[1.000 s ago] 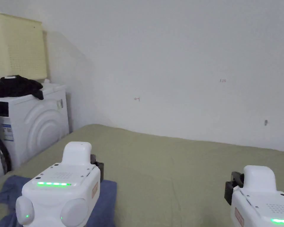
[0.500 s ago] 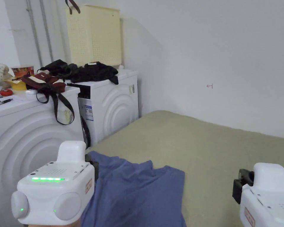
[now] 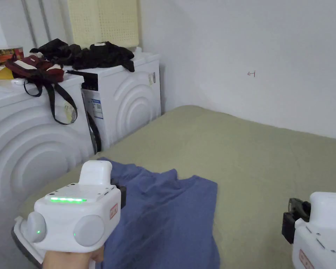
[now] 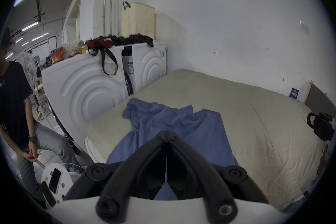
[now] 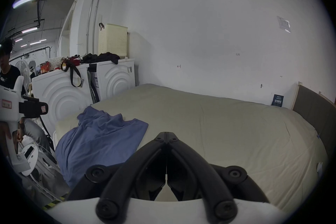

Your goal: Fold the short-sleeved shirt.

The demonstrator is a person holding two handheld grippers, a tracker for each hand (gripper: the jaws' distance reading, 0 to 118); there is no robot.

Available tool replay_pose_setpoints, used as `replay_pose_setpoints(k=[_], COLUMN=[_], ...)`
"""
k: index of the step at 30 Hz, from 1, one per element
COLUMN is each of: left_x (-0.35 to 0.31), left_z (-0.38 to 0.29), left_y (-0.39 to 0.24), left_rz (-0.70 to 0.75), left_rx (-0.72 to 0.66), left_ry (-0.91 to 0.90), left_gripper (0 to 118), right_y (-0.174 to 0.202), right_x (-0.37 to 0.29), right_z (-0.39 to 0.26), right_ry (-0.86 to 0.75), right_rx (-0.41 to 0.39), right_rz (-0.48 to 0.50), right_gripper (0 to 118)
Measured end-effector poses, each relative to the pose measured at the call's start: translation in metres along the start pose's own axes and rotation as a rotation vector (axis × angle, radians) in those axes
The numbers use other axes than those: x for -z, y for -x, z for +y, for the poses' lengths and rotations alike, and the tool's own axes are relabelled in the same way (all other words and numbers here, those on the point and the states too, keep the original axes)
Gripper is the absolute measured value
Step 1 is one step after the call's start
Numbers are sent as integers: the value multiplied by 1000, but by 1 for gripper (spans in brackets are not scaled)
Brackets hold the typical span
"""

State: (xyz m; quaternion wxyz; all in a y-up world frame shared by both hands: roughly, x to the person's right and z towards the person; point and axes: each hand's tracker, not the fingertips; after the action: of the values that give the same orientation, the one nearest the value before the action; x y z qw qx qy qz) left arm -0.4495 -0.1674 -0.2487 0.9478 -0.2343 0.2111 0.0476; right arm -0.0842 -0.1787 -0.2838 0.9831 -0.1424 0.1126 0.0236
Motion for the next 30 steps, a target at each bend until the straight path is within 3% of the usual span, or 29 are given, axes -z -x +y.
replay_pose_setpoints(k=[12,13,14,16,17,24,25,26,27,28,29,30], left_x=[160,171,184,209,219,248,244,240,235,224,214,211], left_z=[-46,-51,-55,-68,-75,-104,-104,-102,-100,-93,-87,-86], left_y=[-43,-47,-52,-58,-62,-84,-83,-79,-76,-77,-75,-72], left_rz=[-117,-116,-117,-170,-182,-98,-101,-110,-121,-106,-105,-107], left_rx=[15,13,29,7,-11,101,107,110,101,109,120,92], left_ry=[392,419,453,579,625,624,619,603,569,537,508,513], left_gripper=[0,10,36,116,118,118,113,100,77,16,0,0], right_y=[-7,-8,-10,-14,-16,-29,-32,-35,-38,-41,-45,-48], right_x=[33,35,37,42,43,49,47,44,41,38,31,24], right_z=[-46,-50,-55,-63,-67,-87,-88,-89,-88,-88,-87,-85], right_ry=[118,127,136,162,172,241,244,245,250,252,249,246], right_rx=[-6,-5,-3,-4,-3,13,20,31,37,39,38,37], right_rz=[17,17,15,13,10,-8,-8,-12,-17,-20,-28,-39], right_gripper=[2,2,2,2,2,2,2,2,2,2,2,2])
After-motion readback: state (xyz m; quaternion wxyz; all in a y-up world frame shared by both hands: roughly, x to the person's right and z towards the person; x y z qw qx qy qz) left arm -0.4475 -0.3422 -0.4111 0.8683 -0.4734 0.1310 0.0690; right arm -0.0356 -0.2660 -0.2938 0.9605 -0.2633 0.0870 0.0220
